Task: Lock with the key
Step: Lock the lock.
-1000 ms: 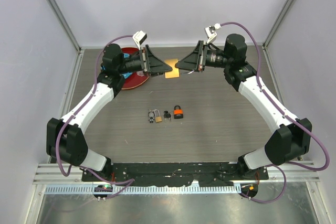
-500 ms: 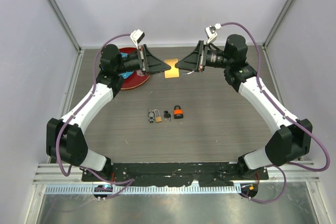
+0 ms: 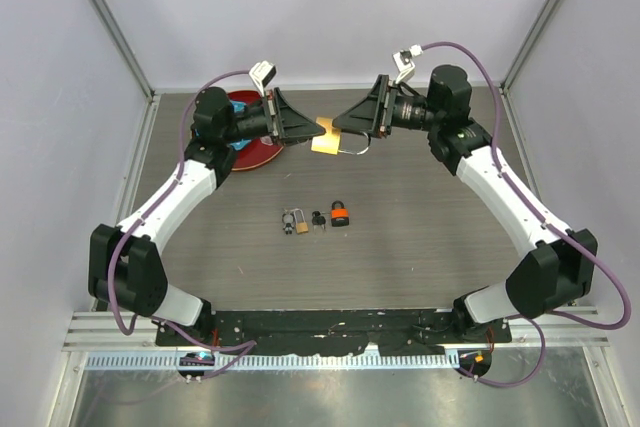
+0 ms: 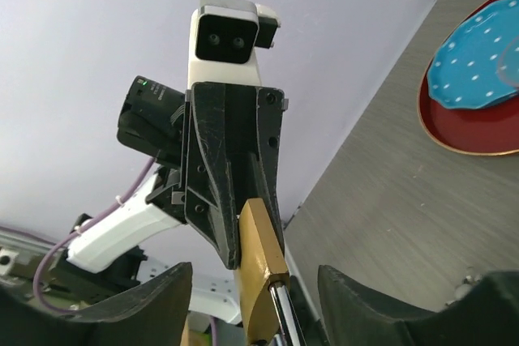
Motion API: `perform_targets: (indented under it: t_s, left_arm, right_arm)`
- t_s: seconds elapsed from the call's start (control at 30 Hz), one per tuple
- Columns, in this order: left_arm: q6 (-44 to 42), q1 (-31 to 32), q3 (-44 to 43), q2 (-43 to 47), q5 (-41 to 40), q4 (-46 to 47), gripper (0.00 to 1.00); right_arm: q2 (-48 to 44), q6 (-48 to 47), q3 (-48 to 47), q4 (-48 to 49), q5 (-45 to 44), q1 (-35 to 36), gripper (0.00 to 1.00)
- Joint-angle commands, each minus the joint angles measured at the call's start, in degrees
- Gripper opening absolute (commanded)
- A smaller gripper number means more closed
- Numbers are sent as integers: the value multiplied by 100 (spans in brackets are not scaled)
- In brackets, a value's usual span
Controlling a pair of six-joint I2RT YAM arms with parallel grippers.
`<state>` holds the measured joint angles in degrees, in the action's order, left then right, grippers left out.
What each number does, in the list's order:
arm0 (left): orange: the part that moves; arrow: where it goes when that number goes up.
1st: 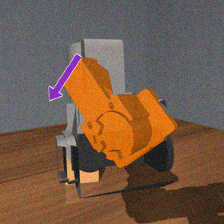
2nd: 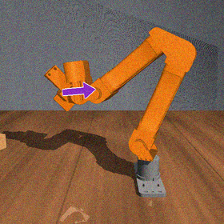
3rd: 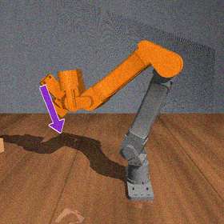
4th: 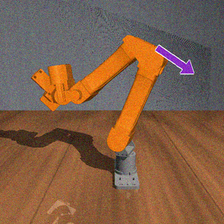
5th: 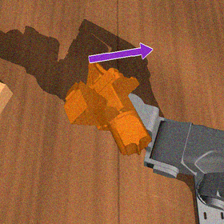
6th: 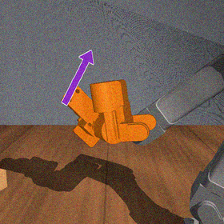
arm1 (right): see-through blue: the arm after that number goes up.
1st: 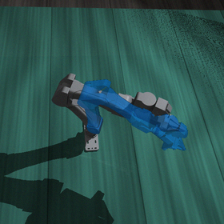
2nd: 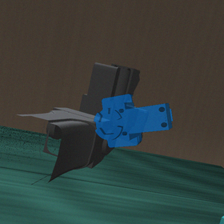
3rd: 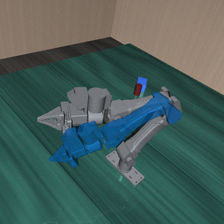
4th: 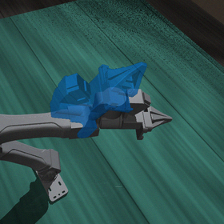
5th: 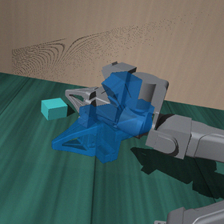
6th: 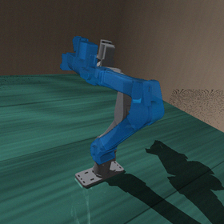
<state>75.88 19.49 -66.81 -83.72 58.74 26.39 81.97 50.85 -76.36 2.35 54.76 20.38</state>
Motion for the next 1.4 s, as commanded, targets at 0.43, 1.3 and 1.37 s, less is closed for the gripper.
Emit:
perform_targets:
  t_s: [0.43, 1.3, 1.37]
  left_arm:
    - [-653, -445, 141, 743, -749, -1250, 0]
    - [-433, -463, 133, 664, -724, -969, 0]
    - [-433, -463, 124, 638, -689, -987, 0]
  right_arm:
    - [99, -1947, -1338, -3047, -1451, -483, 82]
    - [759, -2273, -1988, -4067, -2812, 537, 27]
    - [776, -2290, -2032, -4076, -2866, 537, 21]
